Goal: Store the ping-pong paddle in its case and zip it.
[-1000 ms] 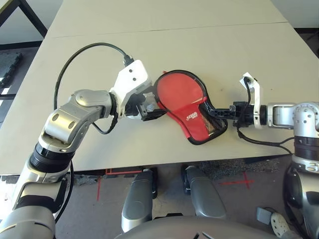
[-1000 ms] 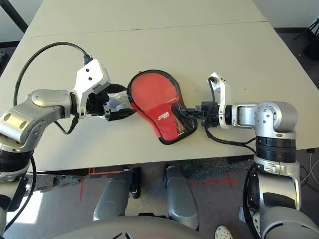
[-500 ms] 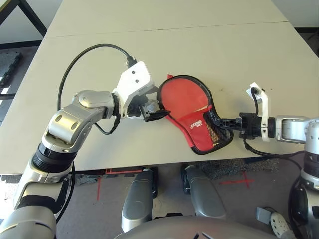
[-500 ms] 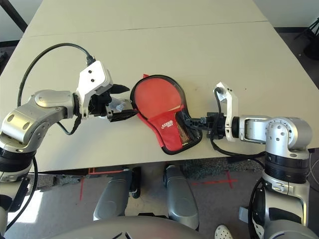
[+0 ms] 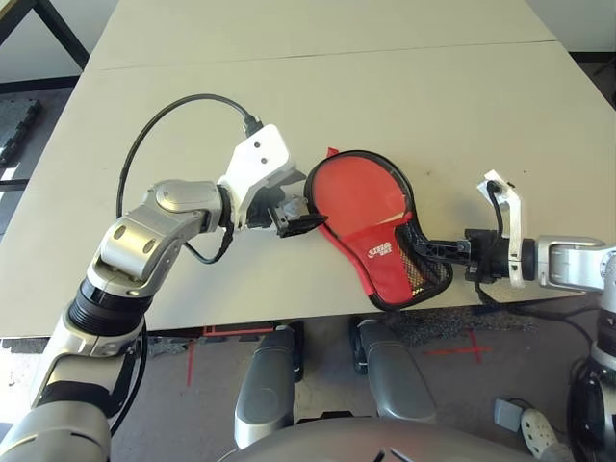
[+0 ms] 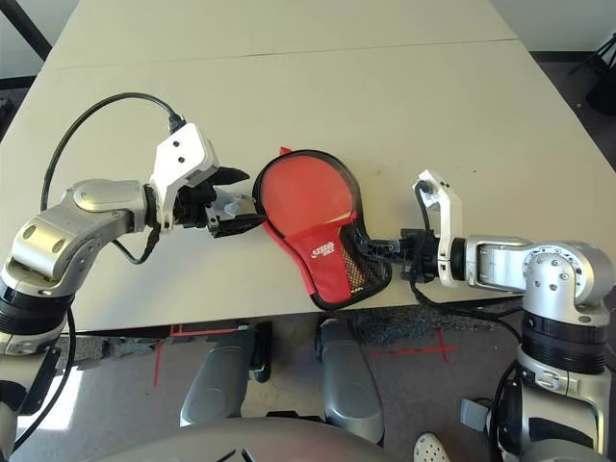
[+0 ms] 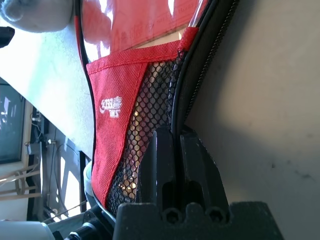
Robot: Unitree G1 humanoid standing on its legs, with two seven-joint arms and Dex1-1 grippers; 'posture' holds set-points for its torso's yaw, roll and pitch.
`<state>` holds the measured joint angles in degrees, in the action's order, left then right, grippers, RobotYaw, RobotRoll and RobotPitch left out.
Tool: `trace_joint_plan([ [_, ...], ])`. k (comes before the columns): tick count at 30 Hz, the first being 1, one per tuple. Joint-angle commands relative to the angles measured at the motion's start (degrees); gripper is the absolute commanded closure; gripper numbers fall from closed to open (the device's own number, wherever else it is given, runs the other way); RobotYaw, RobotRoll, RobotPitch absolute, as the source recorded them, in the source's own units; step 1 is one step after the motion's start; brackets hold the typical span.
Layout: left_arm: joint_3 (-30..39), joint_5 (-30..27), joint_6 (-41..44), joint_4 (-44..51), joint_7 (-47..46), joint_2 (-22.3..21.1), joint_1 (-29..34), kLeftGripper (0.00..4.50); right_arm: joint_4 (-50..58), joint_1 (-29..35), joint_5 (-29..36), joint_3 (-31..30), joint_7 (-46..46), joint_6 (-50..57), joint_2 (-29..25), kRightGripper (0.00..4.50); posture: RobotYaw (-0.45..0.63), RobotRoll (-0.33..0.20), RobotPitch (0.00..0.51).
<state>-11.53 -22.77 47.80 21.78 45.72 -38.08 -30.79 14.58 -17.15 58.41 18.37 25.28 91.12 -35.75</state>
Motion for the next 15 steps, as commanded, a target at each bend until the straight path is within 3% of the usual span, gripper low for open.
trace_joint_plan([
  [1,-0.8,0.6,-0.5,0.0,0.0,0.2,0.7,0.00,1.2,0.9,2.4,-1.4,-0.8,1.4,-0.9,4.46,0.04,0.000,0.228],
  [3,-0.8,0.7,-0.5,-0.1,0.1,0.3,0.7,0.00,1.1,0.5,2.6,-1.4,-0.9,1.4,-1.3,4.46,0.04,0.000,0.228],
  [6,-0.7,0.8,-0.6,-0.3,0.2,0.5,0.7,0.00,0.6,-1.7,0.9,-2.1,2.0,-0.6,-4.2,3.70,0.04,0.000,0.225],
  [13,-0.8,1.0,-0.9,-0.7,0.5,0.5,0.3,0.00,-5.4,-4.9,-7.3,-9.6,17.3,-16.1,-17.7,1.12,0.03,0.000,0.222],
  [15,-0.8,1.1,-1.0,-1.0,0.6,0.5,0.1,0.00,-9.4,-5.9,-13.3,-12.9,24.7,-27.5,-20.9,0.36,0.03,0.000,0.216],
])
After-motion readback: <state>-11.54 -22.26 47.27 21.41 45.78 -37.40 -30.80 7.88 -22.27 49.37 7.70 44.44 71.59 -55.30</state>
